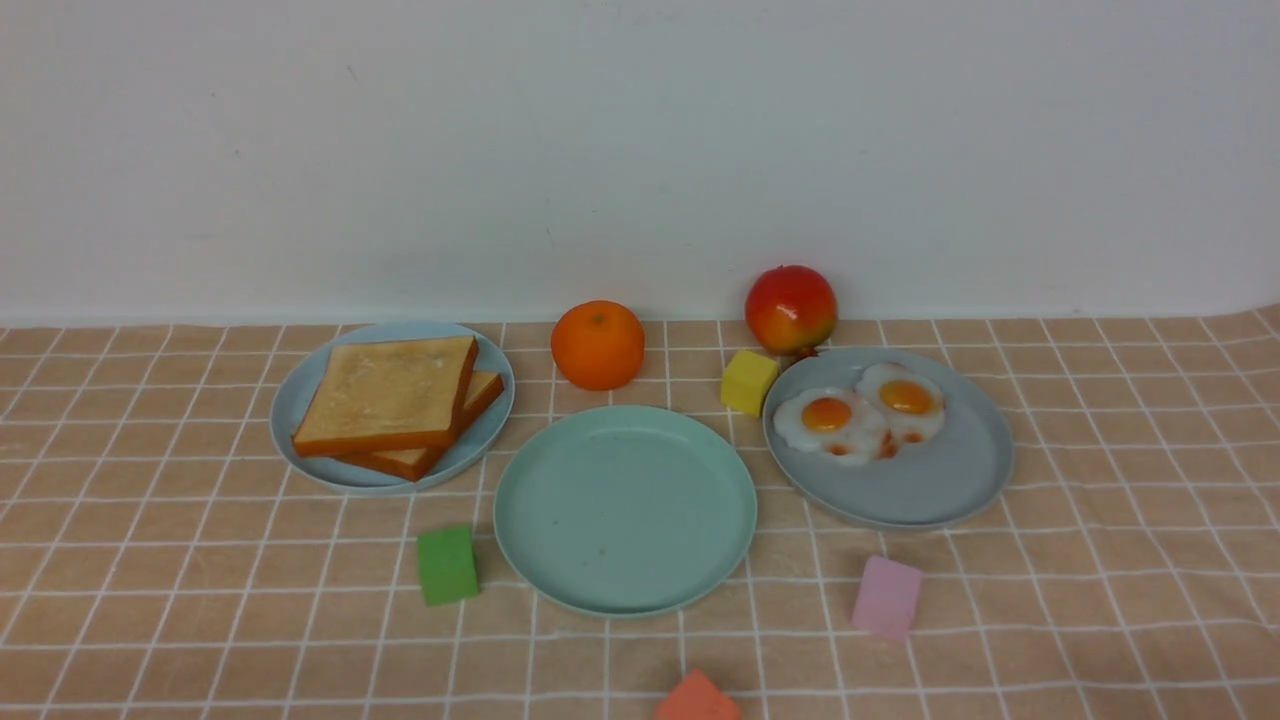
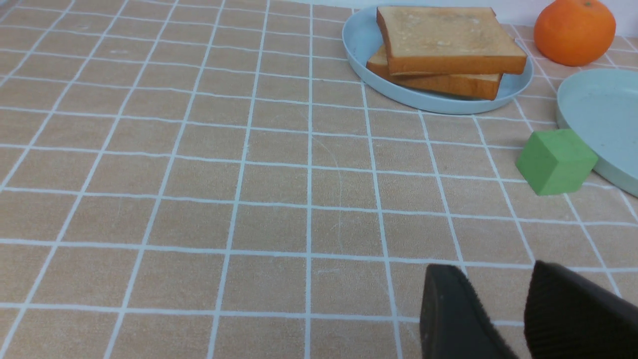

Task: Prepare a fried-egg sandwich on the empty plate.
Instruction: Use the left arm to grab a slice of bread

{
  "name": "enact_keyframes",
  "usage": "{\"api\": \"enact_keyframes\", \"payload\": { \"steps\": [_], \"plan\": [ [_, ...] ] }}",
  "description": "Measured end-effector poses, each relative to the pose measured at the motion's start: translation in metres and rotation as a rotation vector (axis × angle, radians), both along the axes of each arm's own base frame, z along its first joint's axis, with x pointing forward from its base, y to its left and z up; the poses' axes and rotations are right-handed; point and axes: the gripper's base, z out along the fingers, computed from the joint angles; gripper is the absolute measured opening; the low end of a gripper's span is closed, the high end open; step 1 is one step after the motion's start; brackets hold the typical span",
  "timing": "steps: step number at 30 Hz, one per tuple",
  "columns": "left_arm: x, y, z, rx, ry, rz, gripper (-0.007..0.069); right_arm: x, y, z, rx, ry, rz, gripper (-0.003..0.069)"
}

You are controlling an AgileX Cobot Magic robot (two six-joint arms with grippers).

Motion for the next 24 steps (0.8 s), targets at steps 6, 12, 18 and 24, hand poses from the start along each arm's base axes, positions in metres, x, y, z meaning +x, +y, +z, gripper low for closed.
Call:
{"api": "enact_keyframes", "payload": {
  "steps": [6, 12, 18, 24],
  "plan": [
    [0.003, -0.003, 0.017, -0.063, -0.186, -0.024, 0.0238, 0.004, 0.003, 0.023, 0.026, -0.274, 0.031, 0.0239],
    [0.003, -0.005, 0.038, -0.104, -0.415, -0.046, 0.0238, -0.002, 0.006, 0.053, 0.053, -0.618, 0.073, 0.0239],
    [0.002, -0.005, 0.043, -0.133, -0.468, -0.049, 0.0238, -0.01, 0.007, 0.071, 0.181, -0.826, 0.109, 0.0239],
    [-0.011, 0.001, 0.075, -0.495, -0.816, -0.058, 0.0238, -0.021, 0.005, 0.106, 0.423, -0.884, 0.142, 0.0239]
  ]
}}
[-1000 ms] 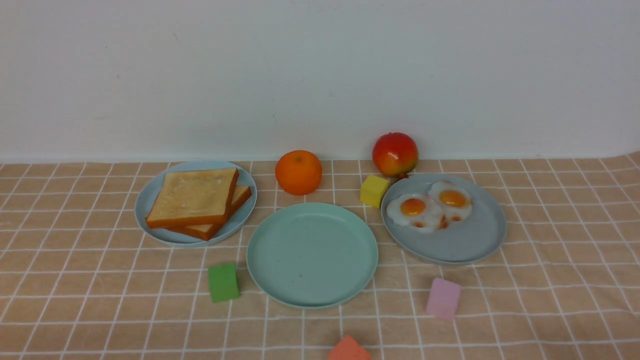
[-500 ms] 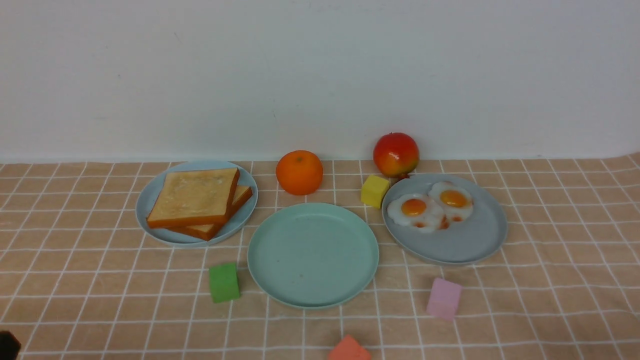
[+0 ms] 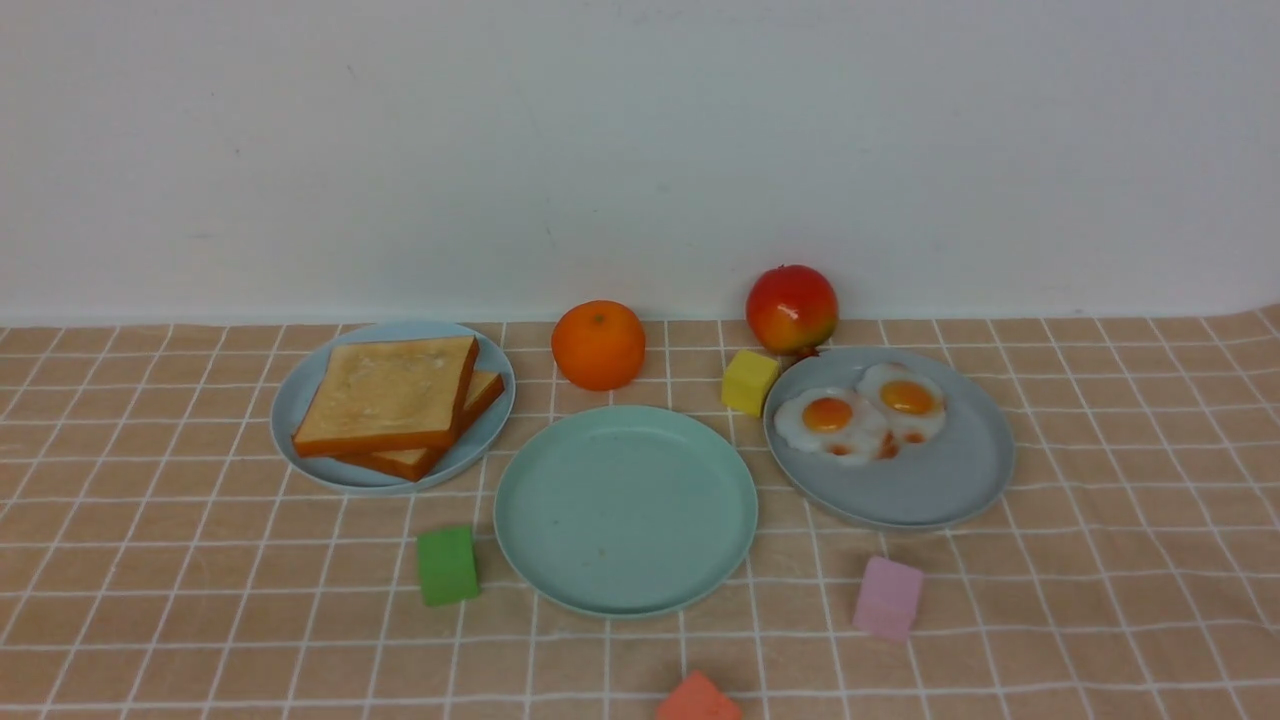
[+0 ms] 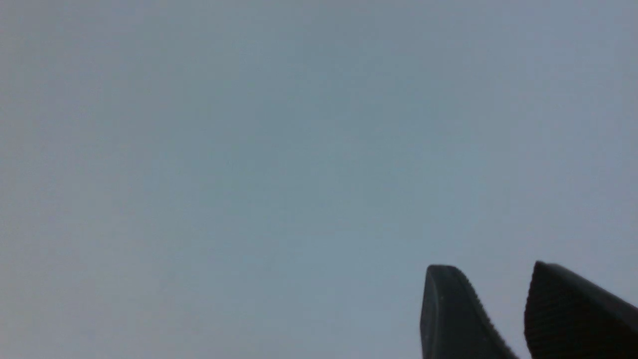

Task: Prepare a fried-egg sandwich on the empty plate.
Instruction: Use the left arm to grab a slice of bread

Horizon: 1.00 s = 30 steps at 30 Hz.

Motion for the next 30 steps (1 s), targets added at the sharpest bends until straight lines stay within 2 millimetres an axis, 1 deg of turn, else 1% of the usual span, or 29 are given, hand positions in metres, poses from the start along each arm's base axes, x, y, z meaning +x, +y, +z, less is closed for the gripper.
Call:
{"api": "enact_keyframes", "payload": {
  "steps": [1, 2, 3, 4, 5, 7, 8, 9, 10, 11, 12, 13, 14, 16, 17, 18, 20, 21, 23, 25, 26, 27, 28, 30],
  "plan": [
    [-0.005, 0.003, 0.014, -0.1, -0.077, -0.027, 0.0238, -0.006, -0.001, 0.021, 0.052, -0.007, 0.029, 0.0239],
    [-0.007, 0.004, 0.018, -0.118, -0.094, -0.032, 0.0238, -0.006, -0.001, 0.024, 0.057, -0.005, 0.032, 0.0239],
    [-0.012, 0.006, 0.033, -0.157, -0.137, -0.045, 0.0238, -0.011, -0.002, 0.045, 0.087, -0.007, 0.047, 0.0239],
    [-0.016, 0.006, 0.042, -0.164, -0.161, -0.048, 0.0238, -0.012, -0.002, 0.052, 0.099, -0.007, 0.053, 0.0239],
    [-0.025, 0.007, 0.069, -0.18, -0.215, -0.058, 0.0238, -0.015, -0.003, 0.083, 0.114, -0.004, 0.059, 0.0239],
    [-0.033, 0.008, 0.108, -0.183, -0.247, -0.07, 0.0238, -0.013, -0.003, 0.115, 0.118, 0.012, 0.058, 0.0239],
    [-0.033, 0.008, 0.108, -0.183, -0.247, -0.07, 0.0238, -0.013, -0.003, 0.119, 0.118, 0.013, 0.058, 0.0239],
    [-0.035, 0.007, 0.127, -0.179, -0.244, -0.077, 0.0238, -0.014, -0.003, 0.136, 0.113, 0.015, 0.054, 0.0239],
    [-0.034, 0.005, 0.153, -0.164, -0.198, -0.088, 0.0238, -0.007, -0.003, 0.157, 0.101, 0.054, 0.042, 0.0239],
    [-0.03, 0.003, 0.176, -0.145, -0.146, -0.098, 0.0238, -0.002, -0.003, 0.173, 0.086, 0.1, 0.025, 0.0239],
    [-0.026, 0.001, 0.186, -0.13, -0.093, -0.104, 0.0238, 0.005, -0.003, 0.178, 0.072, 0.133, 0.012, 0.0239],
    [-0.019, -0.001, 0.196, -0.099, -0.014, -0.105, 0.0238, 0.012, -0.003, 0.186, 0.054, 0.192, -0.01, 0.0239],
    [-0.009, -0.004, 0.202, -0.071, 0.08, -0.109, 0.0238, 0.023, -0.003, 0.188, 0.041, 0.26, -0.029, 0.0239],
    [0.015, -0.009, 0.202, -0.009, 0.281, -0.109, 0.0238, 0.046, -0.004, 0.184, 0.018, 0.401, -0.062, 0.0239],
    [0.017, -0.009, 0.203, -0.006, 0.286, -0.107, 0.0238, 0.048, -0.004, 0.183, 0.012, 0.416, -0.069, 0.0239],
    [0.038, -0.012, 0.195, 0.059, 0.436, -0.09, 0.0238, 0.061, -0.005, 0.176, -0.01, 0.518, -0.099, 0.0239],
    [0.069, -0.014, 0.174, 0.168, 0.664, -0.059, 0.0238, 0.083, -0.007, 0.159, -0.038, 0.696, -0.142, 0.0239],
    [0.081, -0.015, 0.164, 0.206, 0.758, -0.049, 0.0238, 0.09, -0.008, 0.152, -0.042, 0.76, -0.151, 0.0239],
    [0.104, -0.016, 0.145, 0.25, 0.923, -0.044, 0.0238, 0.1, -0.007, 0.14, -0.034, 0.87, -0.153, 0.0239],
    [0.122, -0.017, 0.129, 0.267, 1.048, -0.052, 0.0238, 0.109, -0.006, 0.129, -0.008, 0.967, -0.133, 0.0239],
    [0.128, -0.018, 0.124, 0.269, 1.083, -0.055, 0.0238, 0.111, -0.004, 0.124, 0.007, 1.011, -0.117, 0.0239],
    [0.141, -0.02, 0.112, 0.268, 1.155, -0.068, 0.0238, 0.117, 0.0, 0.115, 0.031, 1.091, -0.079, 0.0239],
    [0.144, -0.02, 0.109, 0.268, 1.172, -0.07, 0.0238, 0.117, 0.0, 0.113, 0.035, 1.106, -0.073, 0.0239],
    [0.167, -0.023, 0.091, 0.261, 1.257, -0.086, 0.0238, 0.124, 0.011, 0.1, 0.042, 1.201, 0.037, 0.0239]
  ]
}}
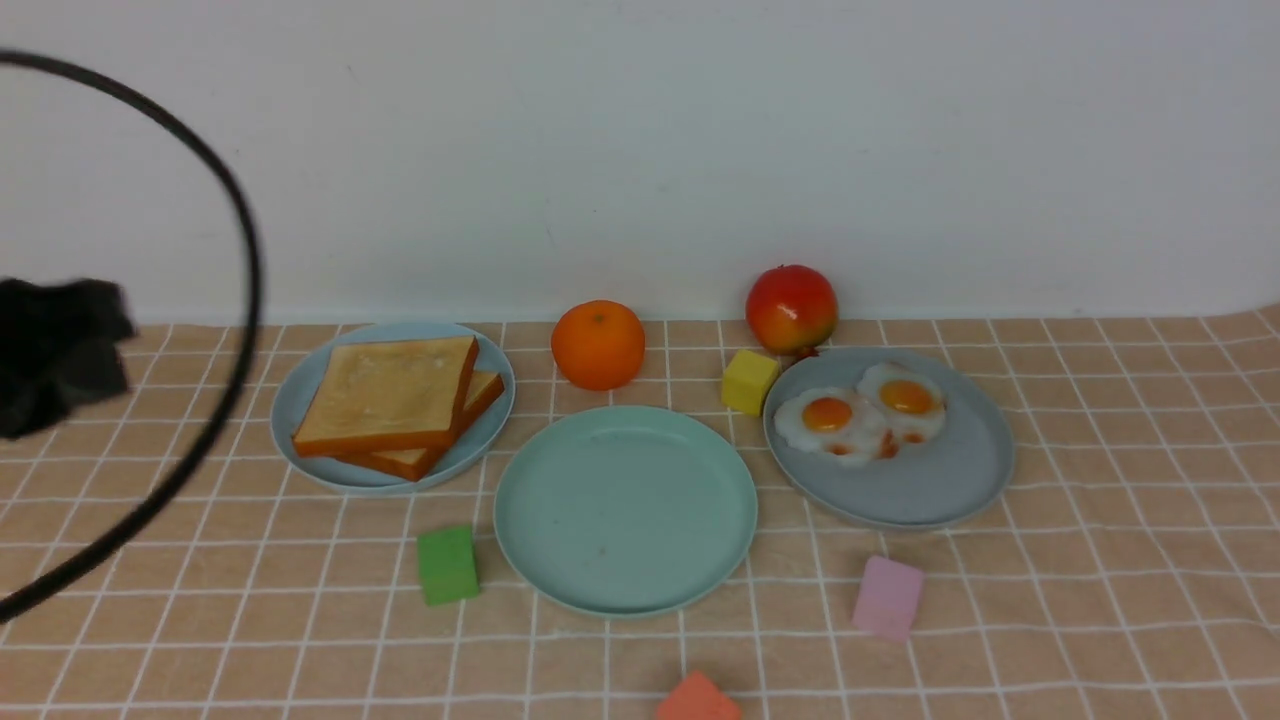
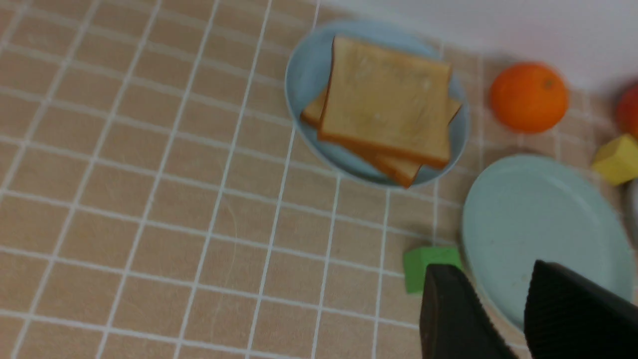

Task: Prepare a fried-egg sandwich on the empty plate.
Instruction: Use the left arm to grab a slice of bread

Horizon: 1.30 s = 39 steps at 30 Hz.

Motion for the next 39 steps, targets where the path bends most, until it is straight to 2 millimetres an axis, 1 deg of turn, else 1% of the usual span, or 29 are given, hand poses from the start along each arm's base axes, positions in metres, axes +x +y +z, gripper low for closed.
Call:
{"api": "enact_keyframes", "payload": {
  "steps": [1, 2, 3, 4, 6, 7, 9, 10, 11, 14, 15, 17, 20, 22, 24, 26, 27, 28, 29, 30, 31, 32, 33, 34, 35, 36, 37, 38, 39],
  "plan": [
    [0.002, 0.0, -0.001, -0.001, 0.004, 0.0, 0.0238, 0.0, 0.002, -0.001, 0.014, 0.007, 0.012, 0.0239],
    [0.013, -0.002, -0.01, -0.004, 0.023, 0.001, 0.0238, 0.003, 0.009, -0.008, 0.016, 0.033, 0.086, 0.0239],
    [0.017, -0.002, -0.012, -0.005, 0.022, 0.002, 0.0238, 0.004, 0.013, -0.01, 0.029, 0.045, 0.116, 0.0239],
    [0.026, -0.003, -0.019, -0.004, 0.037, 0.003, 0.0238, 0.005, 0.02, -0.016, 0.015, 0.058, 0.201, 0.0239],
    [0.038, -0.004, -0.029, -0.005, 0.055, 0.004, 0.0238, 0.006, 0.031, -0.021, 0.008, 0.07, 0.318, 0.0239],
    [0.048, -0.005, -0.034, -0.003, 0.08, 0.004, 0.0238, 0.007, 0.038, -0.024, 0.002, 0.078, 0.389, 0.0239],
    [0.058, -0.006, -0.039, 0.001, 0.113, 0.004, 0.0238, 0.007, 0.046, -0.027, -0.001, 0.086, 0.473, 0.0239],
    [0.067, -0.007, -0.041, 0.005, 0.138, 0.001, 0.0238, 0.007, 0.049, -0.028, -0.003, 0.085, 0.515, 0.0239],
    [0.079, -0.009, -0.043, 0.014, 0.175, -0.007, 0.0238, 0.007, 0.053, -0.028, -0.01, 0.08, 0.568, 0.0239],
    [0.105, -0.012, -0.048, 0.046, 0.284, -0.047, 0.0238, 0.005, 0.06, -0.028, -0.035, 0.05, 0.666, 0.0239],
    [0.106, -0.012, -0.048, 0.049, 0.293, -0.051, 0.0238, 0.004, 0.06, -0.028, -0.035, 0.051, 0.667, 0.0239],
    [0.129, -0.016, -0.055, 0.087, 0.419, -0.124, 0.0238, 0.001, 0.066, -0.026, -0.062, 0.013, 0.76, 0.0239],
    [0.152, -0.019, -0.054, 0.114, 0.467, -0.174, 0.0238, -0.004, 0.074, -0.025, -0.086, -0.027, 0.865, 0.0239],
    [0.166, -0.021, -0.053, 0.123, 0.459, -0.185, 0.0244, -0.008, 0.079, -0.024, -0.092, -0.056, 0.937, 0.0239],
    [0.178, -0.022, -0.052, 0.126, 0.435, -0.187, 0.0259, -0.011, 0.084, -0.022, -0.089, -0.078, 0.992, 0.024],
    [0.191, -0.023, -0.052, 0.131, 0.409, -0.189, 0.0293, -0.013, 0.086, -0.021, -0.081, -0.096, 1.026, 0.0241],
    [0.192, -0.023, -0.052, 0.132, 0.407, -0.19, 0.0298, -0.013, 0.086, -0.021, -0.083, -0.099, 1.031, 0.0241],
    [0.202, -0.023, -0.055, 0.151, 0.394, -0.19, 0.0342, -0.014, 0.087, -0.021, -0.082, -0.105, 1.043, 0.0241],
    [0.208, -0.022, -0.059, 0.163, 0.395, -0.191, 0.0369, -0.014, 0.087, -0.02, -0.083, -0.107, 1.047, 0.0241],
    [0.208, -0.022, -0.059, 0.165, 0.395, -0.19, 0.0369, -0.014, 0.087, -0.02, -0.083, -0.108, 1.048, 0.0241],
    [0.216, -0.019, -0.067, 0.172, 0.404, -0.197, 0.0409, -0.014, 0.087, -0.02, -0.086, -0.112, 1.051, 0.0241],
    [0.218, -0.019, -0.069, 0.174, 0.407, -0.206, 0.0417, -0.014, 0.087, -0.02, -0.087, -0.112, 1.052, 0.0241],
    [0.226, -0.014, -0.083, 0.146, 0.428, -0.227, 0.0445, -0.014, 0.087, -0.02, -0.088, -0.113, 1.053, 0.0241],
    [0.229, -0.009, -0.09, 0.105, 0.436, -0.229, 0.0452, -0.015, 0.087, -0.02, -0.088, -0.111, 1.055, 0.0241],
    [0.23, -0.008, -0.093, 0.101, 0.44, -0.236, 0.0454, -0.015, 0.087, -0.02, -0.088, -0.111, 1.055, 0.0241],
    [0.237, 0.006, -0.109, -0.01, 0.453, -0.234, 0.0461, -0.015, 0.087, -0.021, -0.088, -0.11, 1.056, 0.0241],
    [0.24, 0.013, -0.114, -0.058, 0.452, -0.23, 0.0463, -0.015, 0.087, -0.02, -0.087, -0.111, 1.056, 0.0241],
    [0.24, 0.014, -0.115, -0.07, 0.451, -0.229, 0.0463, -0.015, 0.087, -0.021, -0.087, -0.11, 1.057, 0.0241],
    [0.243, 0.024, -0.12, -0.148, 0.438, -0.22, 0.0465, -0.015, 0.087, -0.02, -0.086, -0.11, 1.057, 0.0241]
  ]
}}
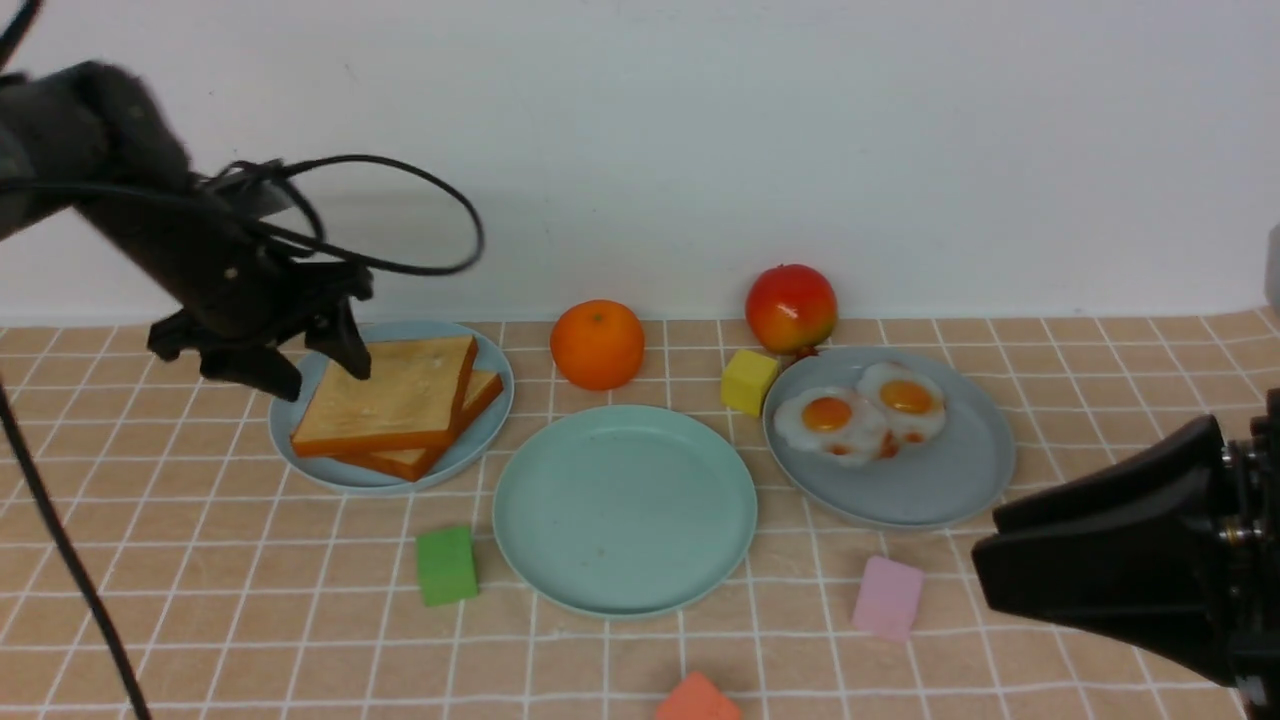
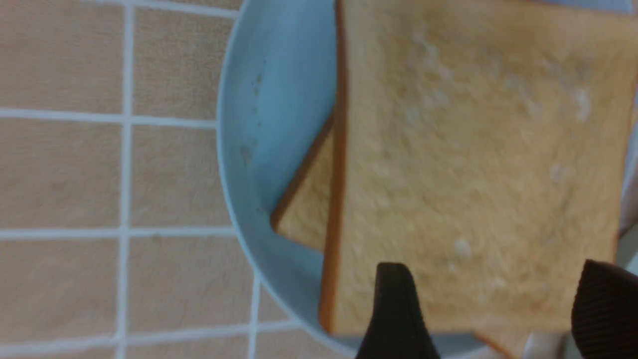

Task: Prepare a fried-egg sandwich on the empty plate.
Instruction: Use the left arm to grab a slice of bread

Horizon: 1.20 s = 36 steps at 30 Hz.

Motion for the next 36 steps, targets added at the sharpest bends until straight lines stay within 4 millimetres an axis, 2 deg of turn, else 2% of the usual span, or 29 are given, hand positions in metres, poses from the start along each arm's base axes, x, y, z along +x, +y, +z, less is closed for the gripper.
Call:
{"api": "enact_keyframes", "payload": {
  "steps": [3, 6, 9, 15, 17, 19, 22, 24, 25, 28, 29, 34, 36],
  "plan": [
    [0.004, 0.024, -0.006, -0.094, -0.024, 0.034, 0.0466, 0.0, 0.0, 0.0, 0.002, 0.001, 0.001, 0.0241],
    [0.006, 0.035, -0.01, -0.124, -0.045, 0.03, 0.0466, 0.0, 0.0, 0.0, 0.003, 0.001, 0.001, 0.0241],
    [0.007, 0.035, -0.016, -0.119, -0.04, 0.014, 0.0466, 0.0, 0.0, 0.0, 0.005, 0.002, 0.001, 0.0241],
    [0.012, 0.031, -0.05, -0.132, 0.034, -0.001, 0.046, 0.0, 0.0, 0.0, 0.005, 0.002, 0.001, 0.0241],
    [0.012, 0.031, -0.054, -0.132, 0.041, -0.003, 0.0449, 0.0, 0.0, 0.0, 0.005, 0.002, 0.001, 0.0241],
    [0.013, 0.031, -0.054, -0.13, 0.034, -0.01, 0.0419, 0.0, 0.0, 0.0, 0.005, 0.003, 0.0, 0.0241],
    [0.013, 0.032, -0.054, -0.123, 0.026, -0.023, 0.033, 0.0, 0.0, 0.0, 0.013, 0.019, -0.01, 0.0241],
    [0.013, 0.032, -0.054, -0.121, 0.024, -0.029, 0.0244, 0.0, 0.0, 0.0, 0.015, 0.022, -0.011, 0.0241],
    [0.013, 0.032, -0.054, -0.121, 0.024, -0.029, 0.0234, 0.0, 0.0, 0.0, 0.015, 0.022, -0.011, 0.0241],
    [0.012, 0.033, -0.054, -0.12, 0.027, -0.03, 0.0052, 0.0, 0.0, 0.0, 0.015, 0.023, -0.011, 0.0241],
    [0.012, 0.032, -0.054, -0.12, 0.027, -0.032, 0.0028, 0.0, 0.0, 0.0, 0.015, 0.023, -0.011, 0.0241],
    [0.009, 0.032, -0.038, -0.113, 0.005, -0.053, 0.0012, 0.0, 0.0, 0.0, 0.015, 0.023, -0.011, 0.0241],
    [0.005, 0.03, -0.016, -0.109, -0.039, -0.064, 0.0012, 0.0, 0.0, 0.0, 0.015, 0.022, -0.012, 0.0241]
  ]
}}
